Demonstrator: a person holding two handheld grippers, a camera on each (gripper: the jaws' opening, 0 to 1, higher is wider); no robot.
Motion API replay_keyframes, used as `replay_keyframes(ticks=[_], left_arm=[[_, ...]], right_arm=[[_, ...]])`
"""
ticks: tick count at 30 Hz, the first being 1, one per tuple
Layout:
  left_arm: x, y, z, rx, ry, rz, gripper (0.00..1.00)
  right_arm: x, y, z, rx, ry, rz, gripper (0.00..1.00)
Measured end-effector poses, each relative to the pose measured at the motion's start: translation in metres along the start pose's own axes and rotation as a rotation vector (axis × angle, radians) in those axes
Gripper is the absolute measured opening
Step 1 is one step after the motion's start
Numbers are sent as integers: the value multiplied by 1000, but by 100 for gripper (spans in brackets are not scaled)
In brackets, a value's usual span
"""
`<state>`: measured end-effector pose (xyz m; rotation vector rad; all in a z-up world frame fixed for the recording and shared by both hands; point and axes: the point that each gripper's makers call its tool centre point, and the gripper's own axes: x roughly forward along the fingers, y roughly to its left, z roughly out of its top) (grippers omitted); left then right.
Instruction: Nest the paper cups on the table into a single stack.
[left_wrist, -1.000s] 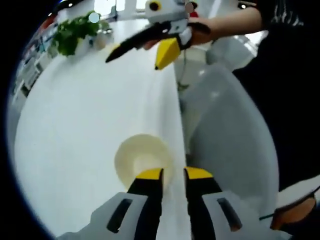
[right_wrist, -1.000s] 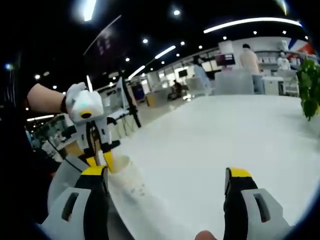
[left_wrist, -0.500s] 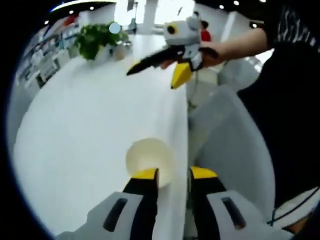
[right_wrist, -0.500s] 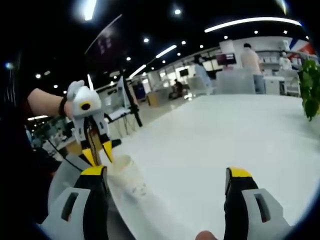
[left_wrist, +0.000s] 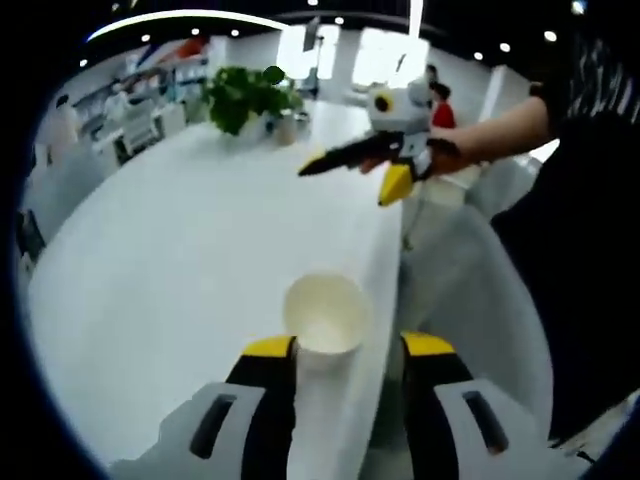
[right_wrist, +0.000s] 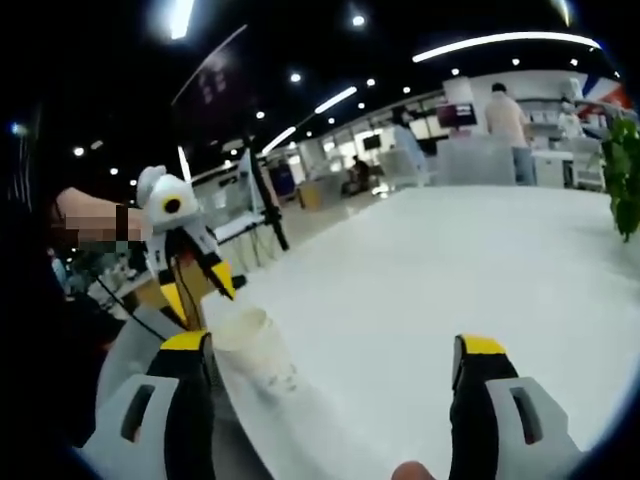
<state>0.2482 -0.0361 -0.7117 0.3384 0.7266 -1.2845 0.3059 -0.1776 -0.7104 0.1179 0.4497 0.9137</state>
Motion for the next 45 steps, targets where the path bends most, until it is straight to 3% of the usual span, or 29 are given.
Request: replay_keyframes(ticks=[5,12,17,21,34,45], left_arm=[[-3,9,-5,-56,-31,54,59],[-2,12,-12,-75,-65,93,83],[-3,17,-8,-110,-131,133,100],[-5,19,-6,-113,-166,140,100],[-6,20,-28,-160,-149,140,100],[8,18,-37,-156,-153,107,99]], right_arm=[[1,1,0,-11,1,3,100],[3,5,-8,-49,36,1,100],[5,7,-12,-102,63,3,100],[6,6,-11,-109,64,1,100],[22,11,-14,-83,72,19,100],[38,23,-37,-156,129,39,100]])
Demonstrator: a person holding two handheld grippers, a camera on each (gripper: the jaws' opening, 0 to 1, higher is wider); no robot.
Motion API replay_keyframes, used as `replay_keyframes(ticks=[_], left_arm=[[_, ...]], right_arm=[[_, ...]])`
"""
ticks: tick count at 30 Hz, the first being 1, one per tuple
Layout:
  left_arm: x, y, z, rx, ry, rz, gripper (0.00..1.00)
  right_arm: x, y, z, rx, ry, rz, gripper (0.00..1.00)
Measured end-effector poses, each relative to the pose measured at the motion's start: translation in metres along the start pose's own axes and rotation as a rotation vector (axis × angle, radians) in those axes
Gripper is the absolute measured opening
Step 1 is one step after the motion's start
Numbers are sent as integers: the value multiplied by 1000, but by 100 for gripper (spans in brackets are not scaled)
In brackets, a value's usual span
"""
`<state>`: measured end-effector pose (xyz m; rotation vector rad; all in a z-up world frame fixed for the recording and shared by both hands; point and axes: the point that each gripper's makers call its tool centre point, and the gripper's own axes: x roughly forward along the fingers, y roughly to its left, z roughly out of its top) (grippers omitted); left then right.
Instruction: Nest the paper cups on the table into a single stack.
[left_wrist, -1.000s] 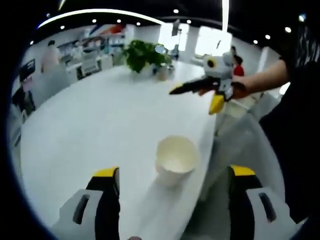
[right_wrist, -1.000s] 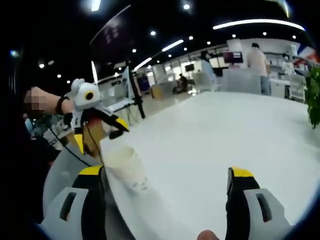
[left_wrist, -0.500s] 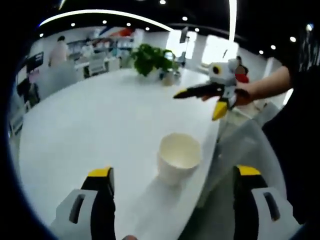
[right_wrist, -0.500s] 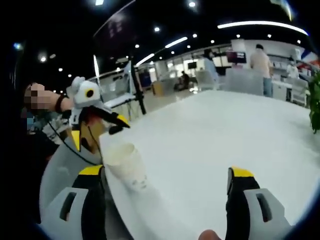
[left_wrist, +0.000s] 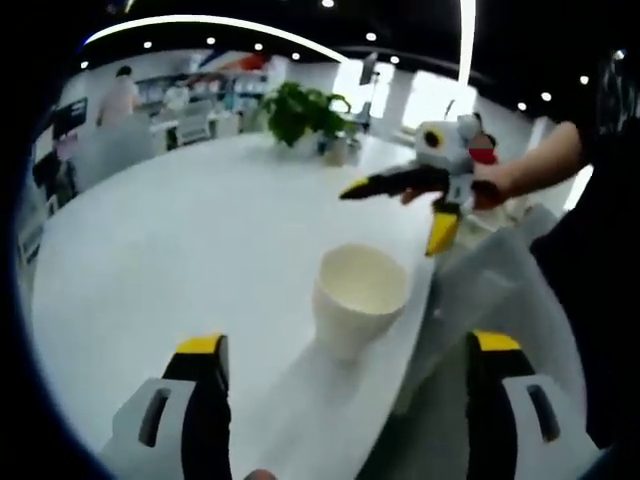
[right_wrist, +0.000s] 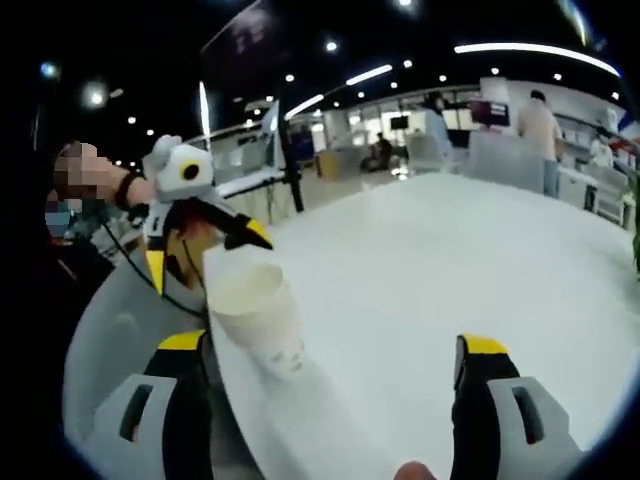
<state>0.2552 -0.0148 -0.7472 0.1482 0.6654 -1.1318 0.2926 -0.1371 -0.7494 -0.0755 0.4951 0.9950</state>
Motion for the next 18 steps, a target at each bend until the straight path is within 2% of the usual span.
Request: replay_keyframes(ticks=[3,7,10,15,18], left_arm=[[1,1,-2,7,-7,-8,98],[3,5,-8,15,3,-16,96],[6,5,-10,10,1,-22,94],[14,1,-12,52,11,-31,88],[20,1,-13,53,2,-37,82]], right_arm=[[3,2,-4,-9,17,4,100],[6,2,0,-38,5,2,100],[9,3,-8,-78,50,14,96],[14,12,-13,-123,79,54,84],[21,23,-22,-139,115,108,76]])
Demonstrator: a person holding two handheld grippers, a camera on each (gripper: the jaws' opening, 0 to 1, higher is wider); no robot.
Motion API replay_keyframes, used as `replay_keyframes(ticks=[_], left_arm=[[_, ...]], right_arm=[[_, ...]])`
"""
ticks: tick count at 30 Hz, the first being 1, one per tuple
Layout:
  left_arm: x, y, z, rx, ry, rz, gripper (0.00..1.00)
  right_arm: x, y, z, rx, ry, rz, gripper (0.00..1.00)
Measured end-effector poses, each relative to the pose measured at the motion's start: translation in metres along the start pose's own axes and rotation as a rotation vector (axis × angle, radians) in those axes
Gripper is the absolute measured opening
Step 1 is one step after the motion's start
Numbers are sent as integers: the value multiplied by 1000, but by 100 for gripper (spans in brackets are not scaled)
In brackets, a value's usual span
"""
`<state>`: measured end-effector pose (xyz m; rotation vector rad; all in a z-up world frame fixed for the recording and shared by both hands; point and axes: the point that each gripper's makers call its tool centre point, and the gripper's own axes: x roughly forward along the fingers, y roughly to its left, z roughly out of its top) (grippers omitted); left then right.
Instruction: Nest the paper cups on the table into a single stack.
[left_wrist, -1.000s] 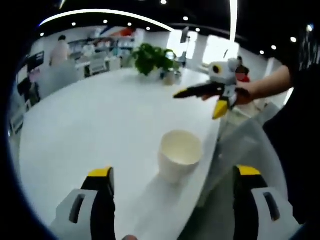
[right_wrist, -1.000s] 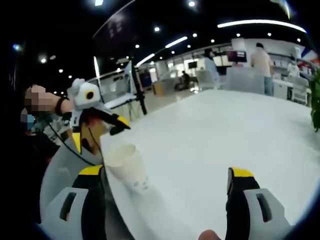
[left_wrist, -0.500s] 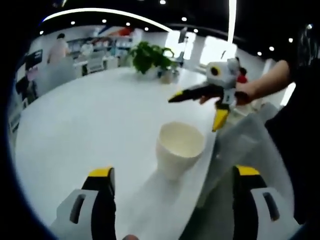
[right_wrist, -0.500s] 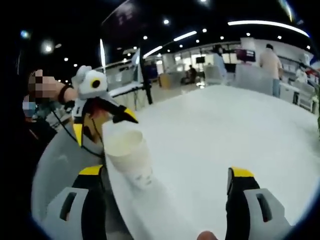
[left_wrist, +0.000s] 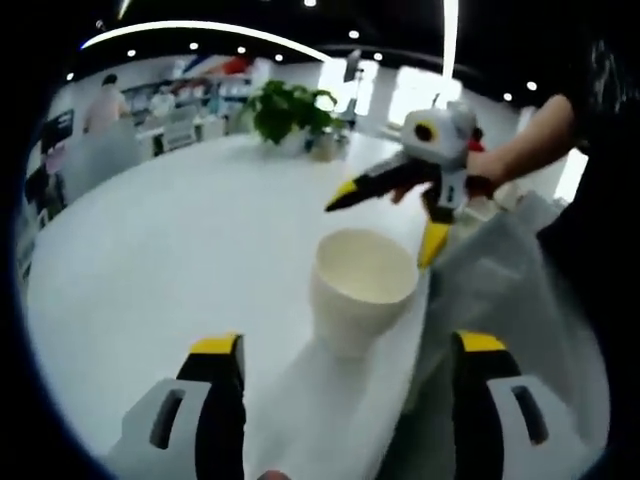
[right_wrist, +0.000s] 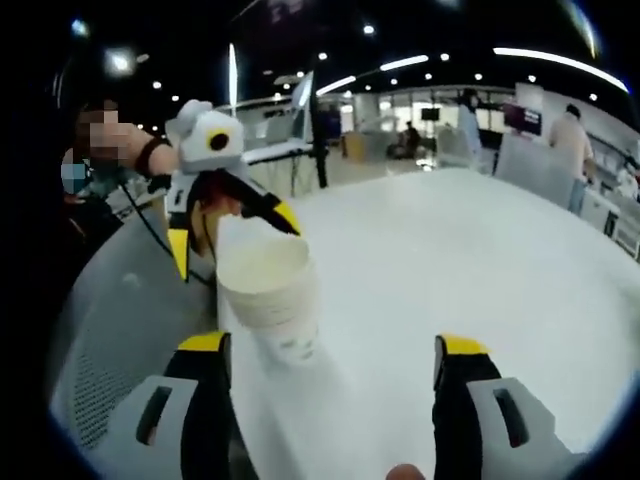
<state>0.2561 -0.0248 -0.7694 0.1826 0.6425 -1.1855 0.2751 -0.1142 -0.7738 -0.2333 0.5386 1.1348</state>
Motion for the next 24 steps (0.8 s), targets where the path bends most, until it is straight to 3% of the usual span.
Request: replay_keyframes(ticks=[4,7,24], left_arm=[[6,-2,-2,-5,6,-8,82],[8,-4,0,0,-1,-14,80],[15,-6,18,75,-30,-34,49]], right_arm=[[9,13,1,-20,6,59,67],[14,18,0,-82,37,81,61],[30,33,12,-184,78,171,42]])
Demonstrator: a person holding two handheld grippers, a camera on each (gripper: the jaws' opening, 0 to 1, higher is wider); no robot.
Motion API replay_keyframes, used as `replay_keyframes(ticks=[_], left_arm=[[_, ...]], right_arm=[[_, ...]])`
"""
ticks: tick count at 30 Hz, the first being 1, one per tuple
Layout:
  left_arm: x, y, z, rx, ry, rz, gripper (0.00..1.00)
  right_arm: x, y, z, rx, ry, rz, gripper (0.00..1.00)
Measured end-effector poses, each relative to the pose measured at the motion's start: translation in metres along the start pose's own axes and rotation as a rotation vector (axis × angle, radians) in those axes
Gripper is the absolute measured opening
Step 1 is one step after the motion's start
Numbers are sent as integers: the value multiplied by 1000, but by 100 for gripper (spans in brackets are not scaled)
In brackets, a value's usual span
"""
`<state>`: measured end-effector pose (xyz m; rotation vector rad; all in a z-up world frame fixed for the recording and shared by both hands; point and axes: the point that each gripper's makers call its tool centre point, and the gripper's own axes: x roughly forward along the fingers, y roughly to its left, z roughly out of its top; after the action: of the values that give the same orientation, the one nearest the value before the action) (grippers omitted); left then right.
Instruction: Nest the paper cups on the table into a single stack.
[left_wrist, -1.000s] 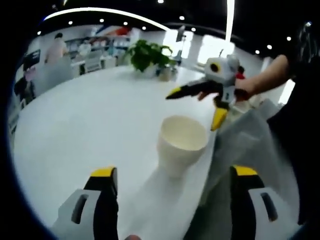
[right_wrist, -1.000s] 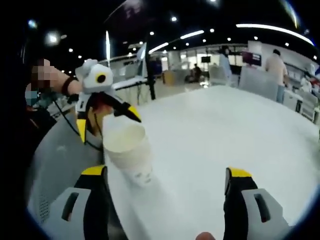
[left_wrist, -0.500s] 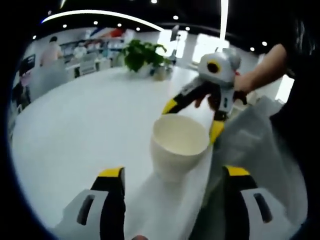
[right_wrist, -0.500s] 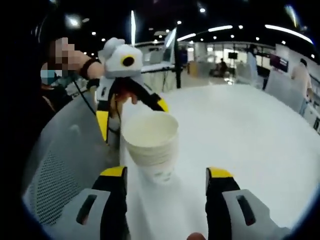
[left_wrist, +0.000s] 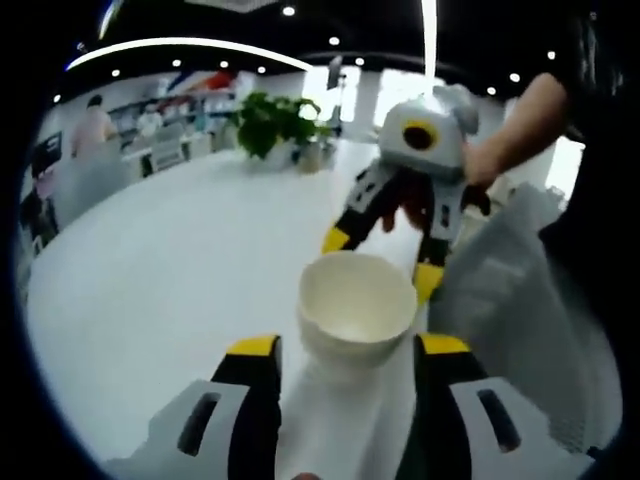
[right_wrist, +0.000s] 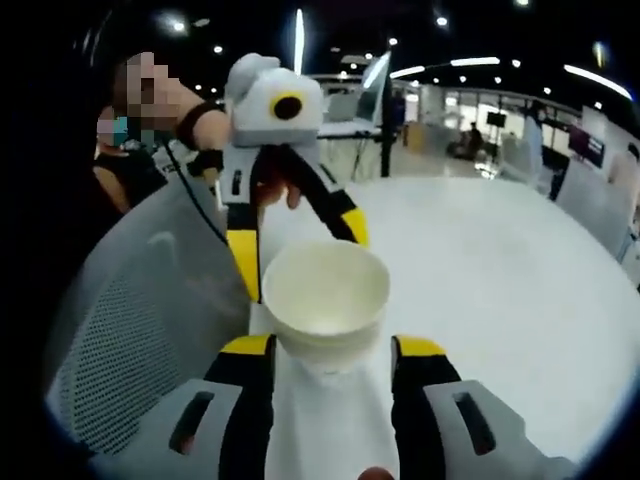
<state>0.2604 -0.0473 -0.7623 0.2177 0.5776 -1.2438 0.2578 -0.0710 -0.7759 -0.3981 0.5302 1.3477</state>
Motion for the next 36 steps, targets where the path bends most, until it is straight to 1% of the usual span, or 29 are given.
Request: replay_keyframes(ticks=[3,5,7,12,17,20,24,29,31,36], left_arm=[[2,0,-1,16,15,-8,45],[2,-2,1,27,9,-20,42],[3,-1,2,30,7,-19,43],[6,-1,4,20,0,-41,44],[8,-2,9,31,-5,-60,44],[7,2,15,36,-11,-61,44],[7,12,24,46,-10,-62,44],[7,27,38,79,-7,-64,44],[7,32,43,87,-4,-67,44],[11,43,55,133,4,-64,43]], right_arm=[[1,1,1,-5,1,13,40],[2,2,3,-15,3,14,40],[3,1,2,-23,12,12,40],[3,2,3,-25,18,14,39],[2,1,4,-26,23,18,39],[-3,-5,9,-24,10,6,39],[-5,-18,16,-30,0,-23,39],[-9,-33,25,-18,-14,-54,39],[-12,-39,29,-36,-15,-62,39],[-17,-55,34,-36,-22,-85,39]])
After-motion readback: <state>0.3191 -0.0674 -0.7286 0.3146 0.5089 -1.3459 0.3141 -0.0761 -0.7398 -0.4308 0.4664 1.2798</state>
